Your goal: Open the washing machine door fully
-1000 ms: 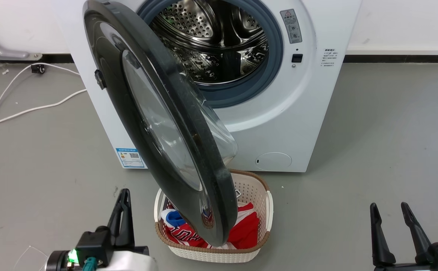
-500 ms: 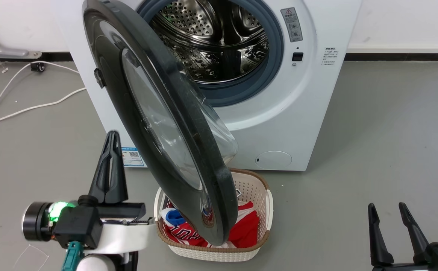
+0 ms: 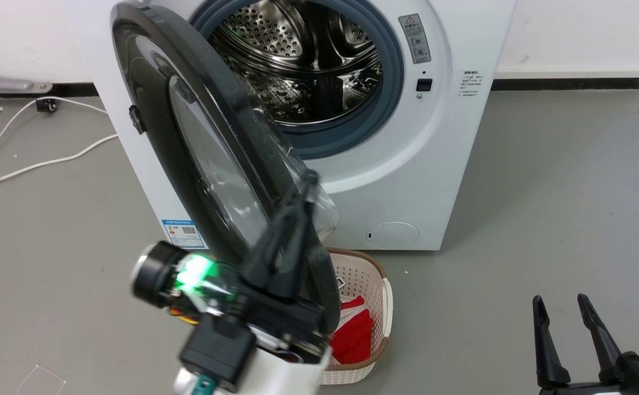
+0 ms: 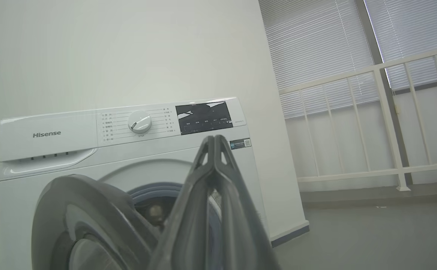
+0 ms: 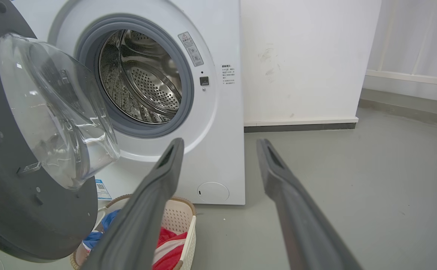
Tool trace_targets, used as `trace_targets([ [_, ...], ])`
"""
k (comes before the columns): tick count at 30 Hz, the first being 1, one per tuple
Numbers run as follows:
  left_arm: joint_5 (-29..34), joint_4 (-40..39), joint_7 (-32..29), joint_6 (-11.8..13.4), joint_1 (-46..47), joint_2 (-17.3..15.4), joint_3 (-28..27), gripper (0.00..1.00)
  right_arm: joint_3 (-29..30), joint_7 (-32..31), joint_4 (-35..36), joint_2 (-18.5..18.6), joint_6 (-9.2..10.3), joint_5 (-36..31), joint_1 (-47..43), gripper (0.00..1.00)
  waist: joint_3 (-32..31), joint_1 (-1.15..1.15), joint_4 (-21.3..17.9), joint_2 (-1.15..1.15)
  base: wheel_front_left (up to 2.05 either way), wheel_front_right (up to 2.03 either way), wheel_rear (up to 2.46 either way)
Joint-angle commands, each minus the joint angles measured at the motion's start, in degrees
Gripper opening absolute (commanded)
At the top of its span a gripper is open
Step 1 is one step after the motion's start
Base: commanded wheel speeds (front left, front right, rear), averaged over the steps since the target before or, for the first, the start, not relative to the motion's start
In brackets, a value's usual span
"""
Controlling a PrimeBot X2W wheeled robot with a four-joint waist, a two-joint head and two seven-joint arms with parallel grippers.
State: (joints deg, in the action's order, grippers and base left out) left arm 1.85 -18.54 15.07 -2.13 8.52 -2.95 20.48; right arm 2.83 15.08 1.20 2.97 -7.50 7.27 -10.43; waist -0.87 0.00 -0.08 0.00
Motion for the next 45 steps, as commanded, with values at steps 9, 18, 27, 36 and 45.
trace_targets([
  [9,-0.4,2.8,0.2,-1.9,1.5,0.0,9.8,0.00,0.1,0.1,-0.1,-0.2,0.02,-0.5,0.8,1.00,0.1,0.00,-0.4,0.00,0.00,0.00,0.00],
  [18,-0.7,6.9,0.2,-3.1,0.5,0.1,17.7,0.00,-0.2,0.1,0.0,-0.2,0.02,-0.1,0.9,1.00,0.6,0.00,-0.2,0.00,0.00,0.00,0.00],
  [27,-1.5,13.1,0.2,-3.1,-1.9,-0.6,21.0,0.00,-0.3,0.1,-0.1,-0.2,0.02,-0.3,1.2,1.00,1.1,0.00,-0.2,0.00,0.00,0.00,0.00],
  [36,-2.9,19.8,0.2,-2.3,-2.1,-1.1,19.7,0.00,-0.4,0.1,-0.5,-0.2,0.02,-0.4,1.7,1.00,2.1,0.00,-0.3,0.00,0.00,0.00,0.00],
  [45,-4.9,24.9,0.2,0.0,-0.2,-1.6,13.1,0.00,-0.4,0.1,-0.9,-0.2,0.02,-0.2,2.5,1.00,3.5,0.00,-1.2,0.00,0.00,0.00,0.00],
])
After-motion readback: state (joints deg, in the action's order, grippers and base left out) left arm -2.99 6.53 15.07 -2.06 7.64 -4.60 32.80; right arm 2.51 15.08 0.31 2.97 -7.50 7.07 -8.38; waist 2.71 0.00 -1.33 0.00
